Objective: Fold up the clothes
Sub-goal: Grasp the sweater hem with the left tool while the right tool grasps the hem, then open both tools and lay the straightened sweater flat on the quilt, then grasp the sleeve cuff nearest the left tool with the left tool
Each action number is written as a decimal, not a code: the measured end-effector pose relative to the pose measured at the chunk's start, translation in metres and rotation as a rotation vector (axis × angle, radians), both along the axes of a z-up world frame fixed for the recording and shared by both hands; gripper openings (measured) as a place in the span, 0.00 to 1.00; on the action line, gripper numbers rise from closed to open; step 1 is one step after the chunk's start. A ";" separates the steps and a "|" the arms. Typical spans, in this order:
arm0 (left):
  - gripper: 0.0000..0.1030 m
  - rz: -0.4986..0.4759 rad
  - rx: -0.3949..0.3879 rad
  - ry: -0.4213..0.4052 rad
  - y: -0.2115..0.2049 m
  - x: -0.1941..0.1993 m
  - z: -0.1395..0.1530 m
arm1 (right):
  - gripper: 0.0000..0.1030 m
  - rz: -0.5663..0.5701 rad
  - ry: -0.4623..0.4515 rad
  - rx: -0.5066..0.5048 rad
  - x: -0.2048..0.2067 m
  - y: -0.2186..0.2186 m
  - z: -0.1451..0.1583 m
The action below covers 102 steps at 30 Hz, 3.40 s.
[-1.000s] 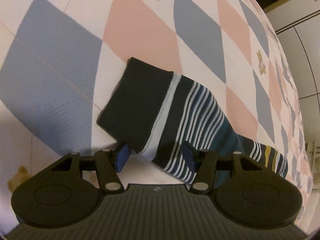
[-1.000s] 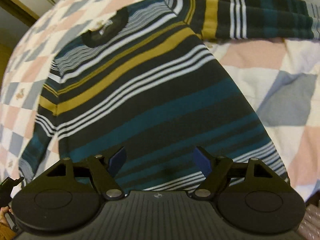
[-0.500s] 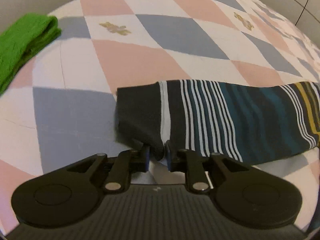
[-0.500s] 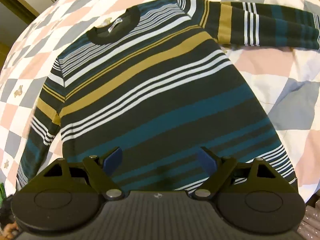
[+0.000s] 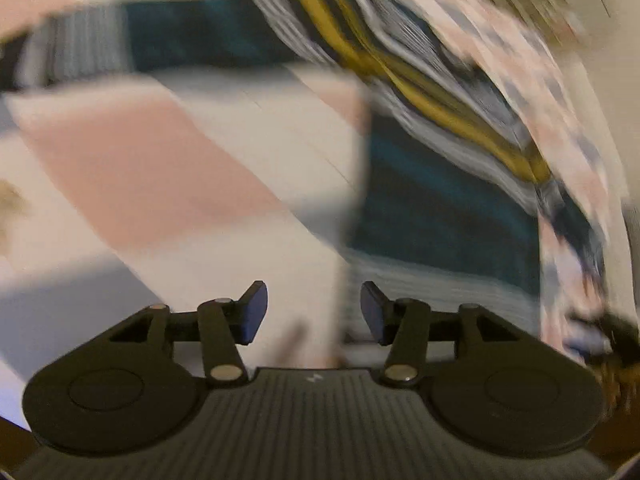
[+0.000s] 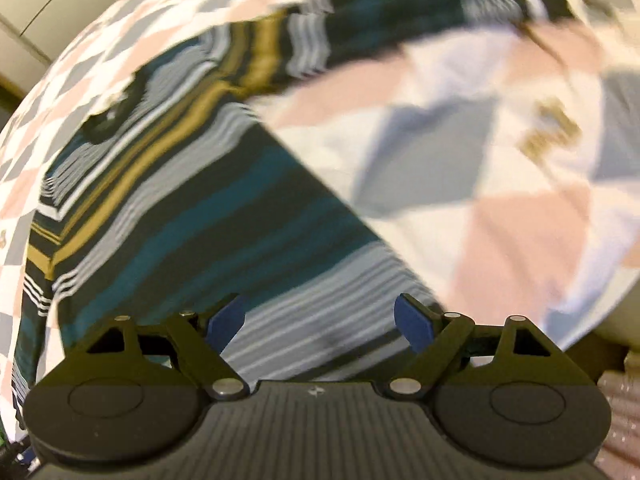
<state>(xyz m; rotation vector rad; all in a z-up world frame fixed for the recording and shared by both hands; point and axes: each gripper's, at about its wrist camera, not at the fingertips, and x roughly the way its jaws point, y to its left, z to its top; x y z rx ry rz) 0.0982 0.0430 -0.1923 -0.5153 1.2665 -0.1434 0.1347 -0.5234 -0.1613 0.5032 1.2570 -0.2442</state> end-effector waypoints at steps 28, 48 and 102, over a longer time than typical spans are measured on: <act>0.05 0.053 0.156 0.059 -0.098 -0.073 -0.057 | 0.01 0.229 0.046 0.172 -0.069 -0.099 -0.068; 0.60 -0.080 0.449 -0.107 -0.230 -0.061 0.143 | 0.79 0.309 -0.146 0.023 -0.065 -0.028 0.071; 0.74 -0.001 0.467 -0.129 -0.210 -0.072 0.194 | 0.91 0.489 -0.196 0.007 -0.085 0.028 0.131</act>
